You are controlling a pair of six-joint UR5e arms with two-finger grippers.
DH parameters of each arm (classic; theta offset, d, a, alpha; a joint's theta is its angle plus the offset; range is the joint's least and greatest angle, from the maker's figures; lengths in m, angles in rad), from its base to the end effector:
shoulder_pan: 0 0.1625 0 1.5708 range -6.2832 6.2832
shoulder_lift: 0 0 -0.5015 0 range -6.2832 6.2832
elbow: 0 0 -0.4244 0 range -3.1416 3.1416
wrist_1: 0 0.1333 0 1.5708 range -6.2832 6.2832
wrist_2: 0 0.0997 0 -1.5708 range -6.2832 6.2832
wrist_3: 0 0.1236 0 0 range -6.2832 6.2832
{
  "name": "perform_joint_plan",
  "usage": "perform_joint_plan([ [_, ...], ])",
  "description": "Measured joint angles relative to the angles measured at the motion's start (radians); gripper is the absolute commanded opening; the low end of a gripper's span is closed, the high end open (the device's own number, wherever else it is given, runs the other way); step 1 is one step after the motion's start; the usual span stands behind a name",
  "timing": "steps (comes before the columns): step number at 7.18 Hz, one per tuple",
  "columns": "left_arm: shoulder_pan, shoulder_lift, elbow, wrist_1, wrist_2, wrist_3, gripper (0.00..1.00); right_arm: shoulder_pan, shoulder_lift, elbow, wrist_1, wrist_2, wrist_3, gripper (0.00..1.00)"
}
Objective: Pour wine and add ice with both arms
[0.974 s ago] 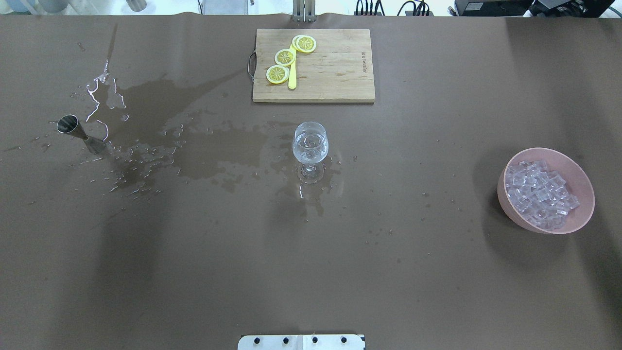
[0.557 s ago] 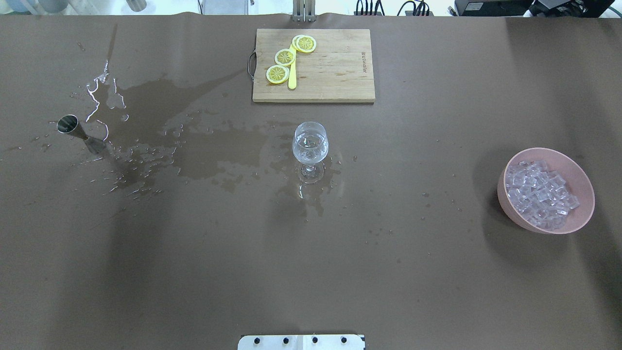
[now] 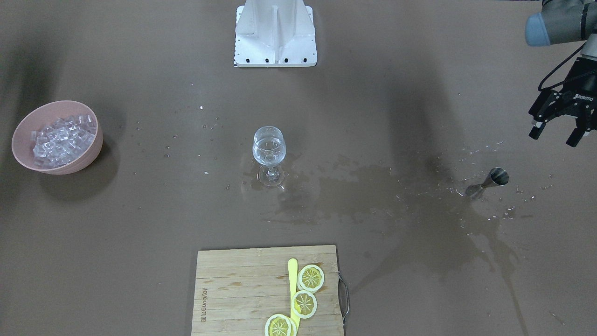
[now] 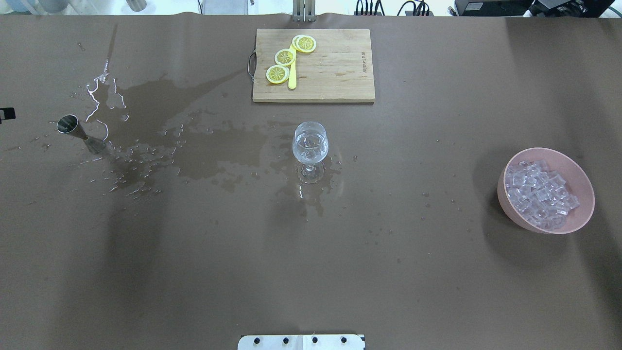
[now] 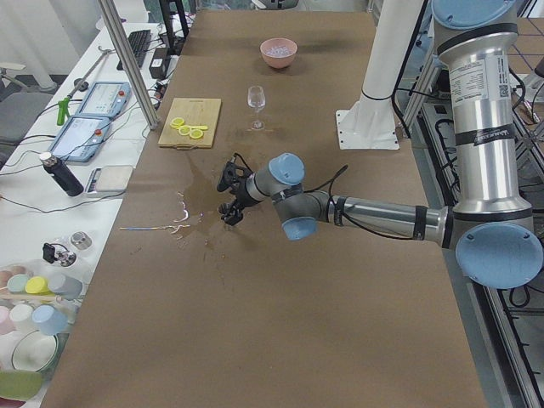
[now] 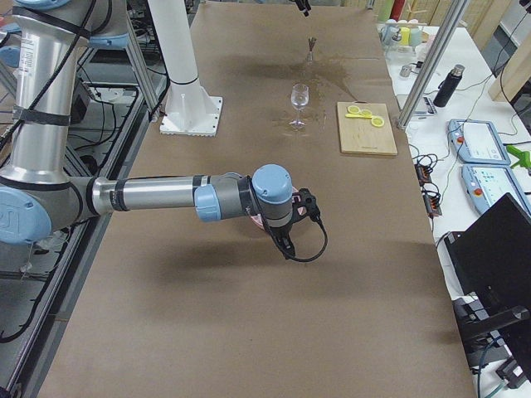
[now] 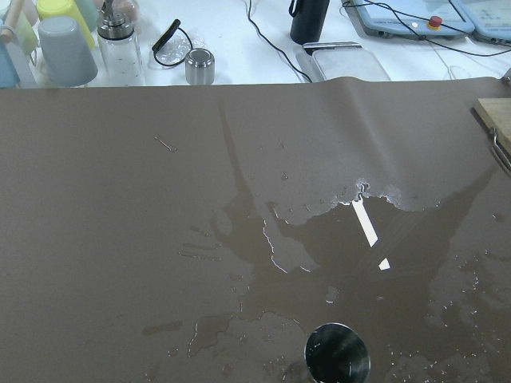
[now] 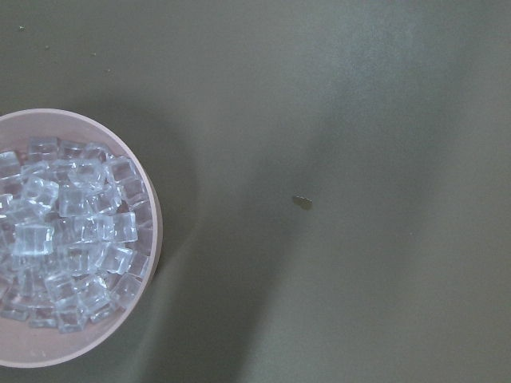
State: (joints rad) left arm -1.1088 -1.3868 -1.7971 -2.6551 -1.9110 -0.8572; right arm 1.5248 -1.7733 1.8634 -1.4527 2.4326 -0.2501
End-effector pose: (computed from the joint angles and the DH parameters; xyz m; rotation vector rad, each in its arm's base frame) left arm 0.1317 -0.4710 0.5976 0.6951 0.9226 -0.1587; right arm 0.0194 -0.4373 0.6737 0.2832 -0.8390 -0.3663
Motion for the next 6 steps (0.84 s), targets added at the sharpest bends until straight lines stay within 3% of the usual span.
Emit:
perform_joint_plan([
  [3,0.089,0.060,0.000,-0.083,0.150,-0.040,0.98,0.000,0.000,-0.001,0.000,0.000,0.000,1.00],
  [6,0.194,0.067,0.005,-0.089,0.305,-0.050,0.98,-0.001,0.000,-0.003,0.000,0.000,-0.001,1.00],
])
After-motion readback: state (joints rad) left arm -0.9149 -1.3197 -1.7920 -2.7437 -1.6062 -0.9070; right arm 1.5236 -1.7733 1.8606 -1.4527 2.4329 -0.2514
